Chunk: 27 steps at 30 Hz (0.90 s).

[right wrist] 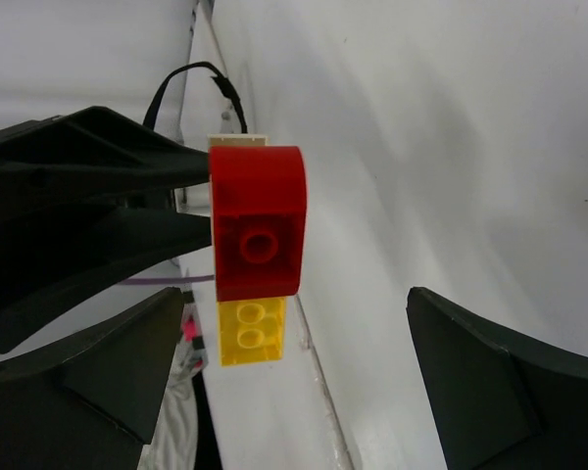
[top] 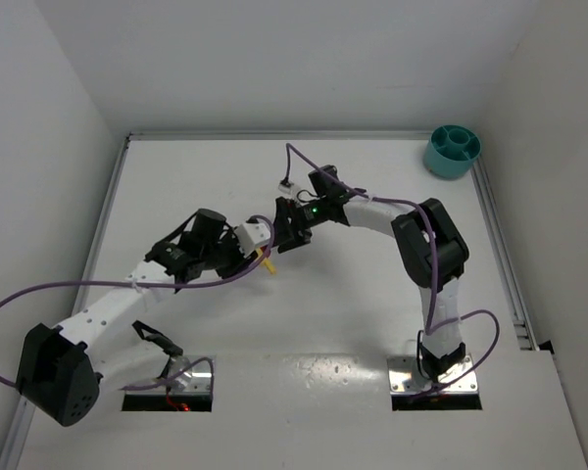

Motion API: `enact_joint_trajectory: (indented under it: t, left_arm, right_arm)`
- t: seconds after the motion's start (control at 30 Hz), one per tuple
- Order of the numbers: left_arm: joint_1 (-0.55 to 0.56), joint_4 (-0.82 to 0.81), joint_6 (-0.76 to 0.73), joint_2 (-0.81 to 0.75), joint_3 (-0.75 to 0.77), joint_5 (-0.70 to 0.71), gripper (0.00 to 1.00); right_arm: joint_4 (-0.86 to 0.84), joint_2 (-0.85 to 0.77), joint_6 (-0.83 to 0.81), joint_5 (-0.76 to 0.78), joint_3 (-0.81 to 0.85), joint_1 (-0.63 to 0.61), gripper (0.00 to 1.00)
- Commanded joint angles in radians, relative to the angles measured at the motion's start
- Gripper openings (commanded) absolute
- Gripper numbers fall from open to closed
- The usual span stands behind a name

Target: Sort the legos into containers by color

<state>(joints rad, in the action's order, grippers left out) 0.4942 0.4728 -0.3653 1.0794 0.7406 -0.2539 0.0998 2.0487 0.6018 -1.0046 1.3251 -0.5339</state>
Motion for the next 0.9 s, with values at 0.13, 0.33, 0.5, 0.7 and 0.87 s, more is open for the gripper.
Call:
enact_joint_trajectory:
  t: [0.13,0.33,0.5,0.7,0.87]
  left_arm:
    - [0.041,-0.022,0.000,-0.035,0.008,0.002,0.00]
    - [0.050,-0.022,0.000,-0.026,0.008,-0.007,0.00]
    - [0.050,-0.031,0.000,-0.026,-0.003,0.002,0.00]
    - [0.050,-0.040,0.000,-0.026,-0.003,0.013,0.00]
    - [0.050,-0.040,0.009,-0.035,-0.021,0.022,0.00]
  right_arm:
    - [-0.083,0.030,0.059,-0.132,0.063,-0.024,0.97]
    - [-0.112,0.030,0.069,-0.141,0.060,-0.024,0.90]
    - [-0.219,0.030,0.171,-0.189,0.026,-0.034,0.76]
    - [-0.429,0.039,0.349,-0.236,-0.038,-0.043,0.49]
    - [-0.480,0.048,0.383,-0.246,-0.047,-0.043,0.34]
